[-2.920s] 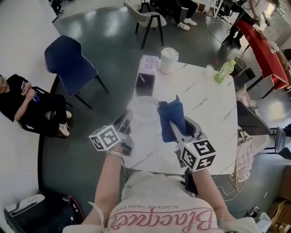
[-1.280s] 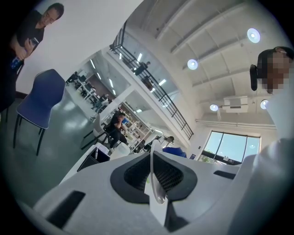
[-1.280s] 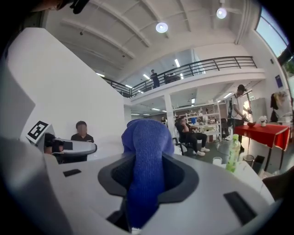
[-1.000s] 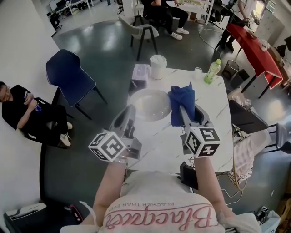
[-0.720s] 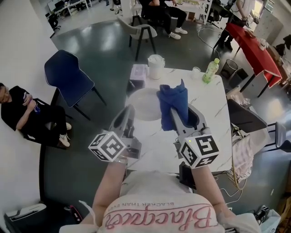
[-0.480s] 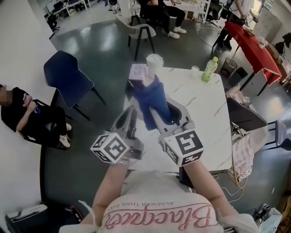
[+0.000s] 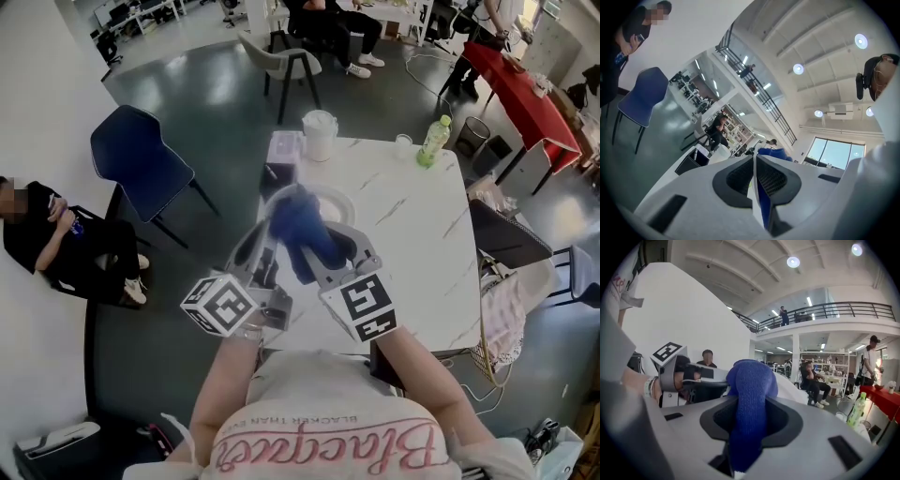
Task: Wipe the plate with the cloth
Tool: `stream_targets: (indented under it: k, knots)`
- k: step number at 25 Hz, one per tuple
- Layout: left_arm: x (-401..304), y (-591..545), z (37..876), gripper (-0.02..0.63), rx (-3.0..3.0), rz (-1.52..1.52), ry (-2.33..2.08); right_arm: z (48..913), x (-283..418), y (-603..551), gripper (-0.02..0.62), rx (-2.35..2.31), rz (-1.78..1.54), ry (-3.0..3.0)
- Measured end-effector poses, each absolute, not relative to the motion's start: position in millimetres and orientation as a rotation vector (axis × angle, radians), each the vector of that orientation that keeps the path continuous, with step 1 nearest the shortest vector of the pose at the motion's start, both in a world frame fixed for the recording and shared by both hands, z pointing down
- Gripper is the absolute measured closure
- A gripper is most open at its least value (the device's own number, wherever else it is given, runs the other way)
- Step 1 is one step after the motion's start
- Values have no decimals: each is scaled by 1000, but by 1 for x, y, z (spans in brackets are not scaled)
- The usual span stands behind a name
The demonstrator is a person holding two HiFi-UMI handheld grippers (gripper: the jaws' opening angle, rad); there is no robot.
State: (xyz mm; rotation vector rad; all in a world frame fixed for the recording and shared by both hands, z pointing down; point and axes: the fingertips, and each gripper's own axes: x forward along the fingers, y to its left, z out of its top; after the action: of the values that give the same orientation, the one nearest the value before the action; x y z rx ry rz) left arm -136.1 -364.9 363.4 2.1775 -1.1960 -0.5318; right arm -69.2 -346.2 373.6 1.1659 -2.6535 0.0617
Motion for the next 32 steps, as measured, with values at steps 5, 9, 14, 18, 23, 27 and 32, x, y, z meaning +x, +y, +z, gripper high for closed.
stream_targets:
  k: [5, 9, 14, 18, 23, 27, 32]
  knots:
    - [-139, -366, 361, 588, 2199, -536, -1160, 396, -34, -352, 480, 1247, 109, -2562]
    - [-138, -365, 361, 588, 2271, -512, -1154, 410, 2, -360, 479, 1352, 147, -2471]
    - [-137, -368, 356, 588, 2479, -400, -1222, 413, 52, -371, 479, 1515, 170, -2364]
    - [-128, -365, 351, 589, 2744, -267, -1280, 401, 78, -375, 479, 1601, 180, -2339]
    - [-102, -352, 348, 589, 3096, 3, -1318, 373, 90, -375, 479, 1619, 129, -2380]
    - [-80, -338, 348, 589, 3366, 254, -1335, 345, 84, -369, 479, 1535, 56, -2480]
    - [-61, -325, 356, 589, 3624, 506, -1287, 307, 62, -353, 479, 1270, -86, -2632]
